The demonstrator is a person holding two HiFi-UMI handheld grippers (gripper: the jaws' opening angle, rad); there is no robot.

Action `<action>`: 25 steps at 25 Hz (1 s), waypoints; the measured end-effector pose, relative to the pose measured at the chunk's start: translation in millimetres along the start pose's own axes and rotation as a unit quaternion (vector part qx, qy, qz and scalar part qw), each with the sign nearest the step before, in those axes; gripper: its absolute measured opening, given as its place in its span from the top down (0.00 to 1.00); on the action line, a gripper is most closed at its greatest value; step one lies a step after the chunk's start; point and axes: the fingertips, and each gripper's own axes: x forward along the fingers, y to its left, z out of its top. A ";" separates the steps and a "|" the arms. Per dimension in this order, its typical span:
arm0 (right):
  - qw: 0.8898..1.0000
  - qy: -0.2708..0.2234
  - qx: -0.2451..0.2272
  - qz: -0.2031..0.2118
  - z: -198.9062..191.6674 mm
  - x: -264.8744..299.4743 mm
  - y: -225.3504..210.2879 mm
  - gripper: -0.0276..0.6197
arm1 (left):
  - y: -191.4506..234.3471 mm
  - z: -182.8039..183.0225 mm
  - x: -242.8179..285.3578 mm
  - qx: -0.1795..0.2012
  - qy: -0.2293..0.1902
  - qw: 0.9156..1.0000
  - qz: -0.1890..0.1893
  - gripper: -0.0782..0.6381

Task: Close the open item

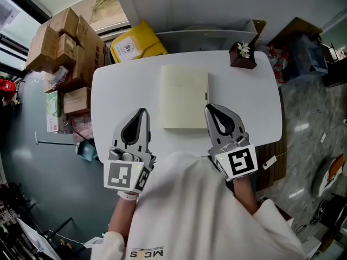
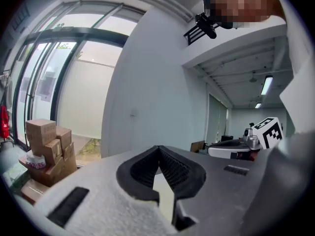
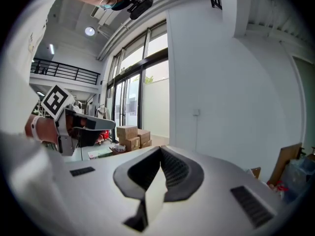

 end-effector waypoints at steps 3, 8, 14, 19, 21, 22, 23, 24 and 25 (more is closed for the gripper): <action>1.000 -0.004 0.004 0.009 1.6 1.5 10.6 0.93 | 2.1 0.2 -1.8 0.006 0.000 1.000 0.006 0.85; 1.000 -0.007 0.002 0.019 4.7 5.4 20.4 0.93 | 3.0 0.0 -5.1 0.009 -0.002 1.000 0.008 0.85; 1.000 -0.010 0.005 0.022 7.2 11.5 21.0 0.93 | 5.2 -3.6 -9.4 0.009 0.003 1.000 0.012 0.85; 1.000 -0.008 0.006 0.022 6.3 13.2 22.8 0.93 | 2.0 -4.4 -13.2 0.009 0.004 1.000 0.011 0.85; 1.000 -0.010 0.006 0.023 7.6 14.5 24.1 0.93 | 2.5 -3.4 -14.9 0.011 0.004 1.000 0.011 0.85; 1.000 -0.012 0.006 0.023 8.1 14.5 24.6 0.93 | 2.7 -3.5 -15.6 0.012 0.004 1.000 0.011 0.85; 1.000 -0.012 0.006 0.023 8.3 13.9 25.2 0.93 | 2.3 -3.8 -16.3 0.013 0.005 1.000 0.011 0.85; 1.000 -0.013 0.006 0.024 8.2 13.1 25.5 0.93 | 1.6 -4.3 -16.9 0.013 0.006 1.000 0.011 0.85; 1.000 -0.014 0.006 0.025 8.0 12.3 25.7 0.93 | 0.7 -4.9 -17.1 0.014 0.008 1.000 0.011 0.85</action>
